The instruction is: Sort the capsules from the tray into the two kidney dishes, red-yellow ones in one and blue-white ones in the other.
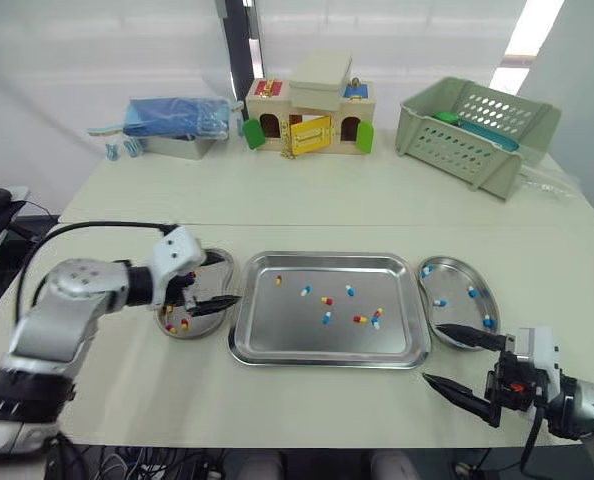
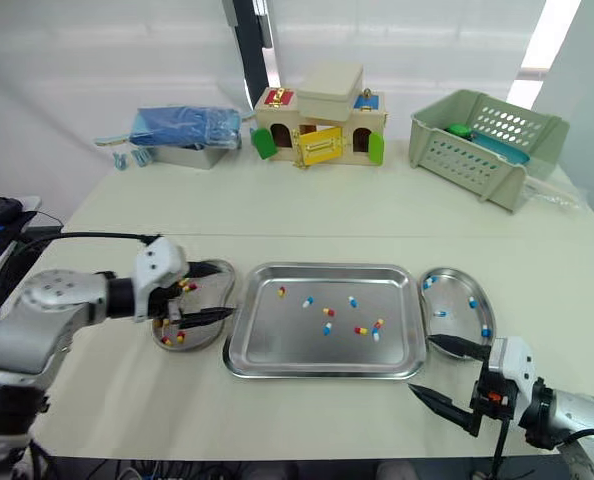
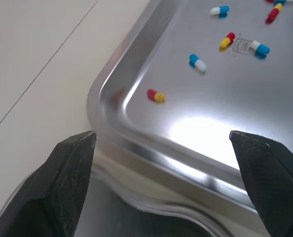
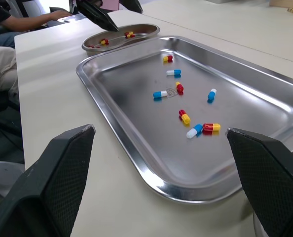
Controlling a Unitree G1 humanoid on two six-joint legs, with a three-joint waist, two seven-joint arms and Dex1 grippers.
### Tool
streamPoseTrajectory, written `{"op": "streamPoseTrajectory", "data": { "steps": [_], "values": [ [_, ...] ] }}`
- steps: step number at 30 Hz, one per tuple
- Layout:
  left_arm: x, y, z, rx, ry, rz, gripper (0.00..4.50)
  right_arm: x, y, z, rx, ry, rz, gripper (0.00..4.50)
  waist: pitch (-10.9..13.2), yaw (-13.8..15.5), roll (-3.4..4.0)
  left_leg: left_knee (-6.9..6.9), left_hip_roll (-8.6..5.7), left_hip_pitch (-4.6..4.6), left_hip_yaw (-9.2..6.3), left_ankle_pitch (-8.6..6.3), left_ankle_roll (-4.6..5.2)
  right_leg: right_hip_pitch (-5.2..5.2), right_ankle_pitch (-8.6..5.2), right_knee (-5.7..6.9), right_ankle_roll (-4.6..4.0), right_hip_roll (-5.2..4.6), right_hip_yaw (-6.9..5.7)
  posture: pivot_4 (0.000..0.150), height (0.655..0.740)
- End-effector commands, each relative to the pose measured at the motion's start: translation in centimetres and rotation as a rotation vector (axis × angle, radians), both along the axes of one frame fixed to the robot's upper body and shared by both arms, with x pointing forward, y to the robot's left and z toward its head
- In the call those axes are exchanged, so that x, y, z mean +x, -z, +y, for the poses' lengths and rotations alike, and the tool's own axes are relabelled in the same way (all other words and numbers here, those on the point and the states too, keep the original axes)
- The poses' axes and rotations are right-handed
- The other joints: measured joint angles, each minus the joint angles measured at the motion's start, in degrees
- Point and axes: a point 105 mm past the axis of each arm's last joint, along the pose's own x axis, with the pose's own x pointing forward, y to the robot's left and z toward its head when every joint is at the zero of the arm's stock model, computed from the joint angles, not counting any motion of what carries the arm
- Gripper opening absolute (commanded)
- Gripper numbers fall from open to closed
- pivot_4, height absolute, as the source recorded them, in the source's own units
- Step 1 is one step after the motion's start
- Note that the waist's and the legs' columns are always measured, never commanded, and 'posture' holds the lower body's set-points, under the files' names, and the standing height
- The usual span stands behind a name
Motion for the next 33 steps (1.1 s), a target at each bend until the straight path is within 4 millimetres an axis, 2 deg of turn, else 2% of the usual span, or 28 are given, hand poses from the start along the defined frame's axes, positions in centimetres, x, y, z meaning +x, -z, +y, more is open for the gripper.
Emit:
{"op": "streamPoseTrajectory", "data": {
  "steps": [1, 11, 22, 26, 29, 33],
  "values": [
    [1.2, 0.7, -1.8, 0.078, 0.133, 0.002, 4.47, -0.5, -0.4, 0.9, 0.015, 0.009, -0.028, 4.50, 0.00, 0.00, -0.01, 0.00, 0.00, -0.02, 0.00, 0.00, 0.00, -0.01, 0.00, -0.01, 0.00, 0.00, -0.01, 0.150, 0.7400],
    [4.4, 2.3, -3.2, 0.165, 0.218, 0.026, 4.47, -2.3, 0.6, 0.6, 0.001, 0.044, -0.017, 4.50, 0.02, -0.28, -0.03, 0.03, 0.00, -0.02, -0.02, 0.00, 0.01, -0.02, 0.00, 0.00, 0.00, 0.03, 0.00, 0.150, 0.7400],
    [5.3, 3.6, -3.5, 0.172, 0.207, 0.116, 4.47, -2.4, 0.6, 1.2, 0.017, 0.073, -0.021, 4.50, 0.02, -0.47, -0.04, 0.03, 0.00, -0.01, -0.07, 0.01, 0.00, -0.02, 0.00, 0.02, 0.00, 0.05, -0.03, 0.150, 0.7400],
    [5.2, 3.9, -3.5, 0.184, 0.218, 0.131, 3.63, -2.4, 0.5, 1.4, 0.021, 0.079, -0.023, 4.50, 0.02, -0.48, -0.04, 0.03, 0.00, 0.00, -0.07, 0.01, 0.00, -0.01, 0.00, 0.03, 0.00, 0.04, -0.03, 0.150, 0.7400],
    [5.3, 4.2, -3.4, 0.202, 0.215, 0.129, 2.70, -2.4, 0.5, 1.4, 0.024, 0.086, -0.026, 4.50, 0.02, -0.46, -0.04, 0.04, 0.00, -0.01, -0.08, 0.01, 0.00, 0.00, 0.00, 0.03, 0.00, 0.04, -0.03, 0.150, 0.7400],
    [5.2, 4.5, -3.2, 0.220, 0.218, 0.129, 2.70, -2.5, 0.5, 1.5, 0.027, 0.090, -0.023, 4.50, 0.01, -0.48, -0.04, 0.04, 0.00, 0.01, -0.08, 0.01, 0.00, 0.00, 0.00, 0.04, 0.00, 0.05, -0.03, 0.150, 0.7400]
  ]
}}
